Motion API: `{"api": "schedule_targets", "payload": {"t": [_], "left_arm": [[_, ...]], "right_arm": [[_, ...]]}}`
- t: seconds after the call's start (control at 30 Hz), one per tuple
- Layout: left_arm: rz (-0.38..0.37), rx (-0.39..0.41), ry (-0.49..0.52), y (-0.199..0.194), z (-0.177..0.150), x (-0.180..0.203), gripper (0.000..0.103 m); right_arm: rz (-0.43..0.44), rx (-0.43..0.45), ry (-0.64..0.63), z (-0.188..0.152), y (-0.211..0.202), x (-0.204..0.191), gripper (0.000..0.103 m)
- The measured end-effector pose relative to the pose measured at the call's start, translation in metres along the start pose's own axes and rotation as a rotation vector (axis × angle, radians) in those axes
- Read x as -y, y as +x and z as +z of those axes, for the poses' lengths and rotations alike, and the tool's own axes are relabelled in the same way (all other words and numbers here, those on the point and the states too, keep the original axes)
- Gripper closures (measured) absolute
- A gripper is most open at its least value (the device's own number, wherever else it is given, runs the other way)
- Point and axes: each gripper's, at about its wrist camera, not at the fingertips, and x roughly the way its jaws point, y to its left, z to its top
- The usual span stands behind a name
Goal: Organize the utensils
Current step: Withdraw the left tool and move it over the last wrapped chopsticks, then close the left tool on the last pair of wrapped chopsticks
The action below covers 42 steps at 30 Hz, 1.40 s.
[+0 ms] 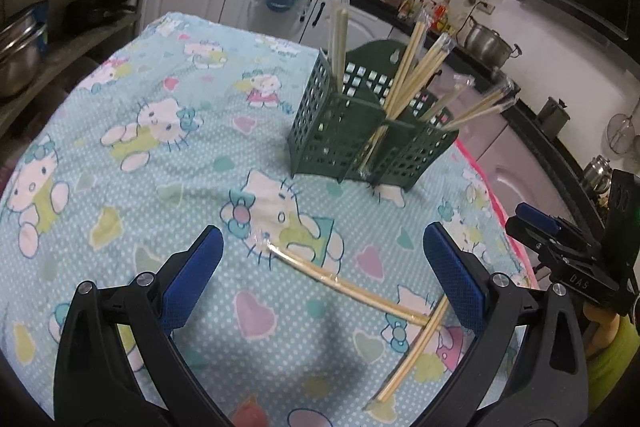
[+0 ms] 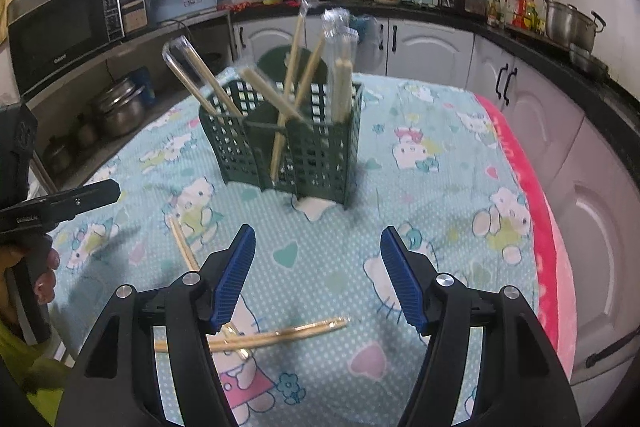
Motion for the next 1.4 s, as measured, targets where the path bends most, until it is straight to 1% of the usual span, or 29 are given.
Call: {"api": "schedule_targets", "payload": {"t": [0.33, 0.43, 0.53, 0.63, 0.67, 0.7, 0.8, 0.87, 0.97, 1.07, 1.13, 1.4], "left_arm": [[0.022, -0.095, 0.007, 0.027, -0.021, -0.003, 0.011], [0.029, -0.112, 0.007, 0.036, -0.023, -0.005, 0.011], [0.024, -0.119, -0.002, 0.041, -0.024, -0.007, 0.011], [-0.001, -0.129, -0.021, 0.046, -0.023, -0.01, 0.011], [-0.005, -0.136, -0.028, 0.049, -0.023, -0.012, 0.012], [-0.009, -0.143, -0.035, 0.051, -0.023, -0.013, 0.017], [-0.013, -0.168, -0.066, 0.06, -0.023, -0.02, 0.026], [-0.006, -0.169, -0.072, 0.063, -0.021, -0.023, 0.029], [-0.007, -0.171, -0.08, 0.067, -0.019, -0.025, 0.03], [-0.01, -0.171, -0.09, 0.07, -0.016, -0.027, 0.031], [-0.005, -0.171, -0.093, 0.073, -0.015, -0.028, 0.034], [0.028, -0.156, -0.116, 0.083, -0.006, -0.034, 0.044]], "right_arm": [[-0.019, -0.073, 0.003, -0.025, 0.019, 0.0, 0.04], [-0.027, -0.098, 0.009, -0.033, 0.025, 0.001, 0.04], [-0.033, -0.122, 0.018, -0.039, 0.03, 0.003, 0.04], [-0.032, -0.142, 0.03, -0.045, 0.034, 0.006, 0.04], [-0.035, -0.148, 0.032, -0.047, 0.035, 0.008, 0.04], [-0.037, -0.156, 0.039, -0.049, 0.037, 0.01, 0.04], [-0.038, -0.171, 0.054, -0.053, 0.041, 0.014, 0.04], [-0.034, -0.183, 0.065, -0.056, 0.044, 0.016, 0.04], [-0.025, -0.204, 0.078, -0.06, 0.049, 0.015, 0.04], [-0.005, -0.228, 0.106, -0.063, 0.055, 0.016, 0.04], [0.011, -0.242, 0.14, -0.064, 0.06, 0.019, 0.042], [0.048, -0.255, 0.233, -0.059, 0.07, 0.03, 0.056]]}}
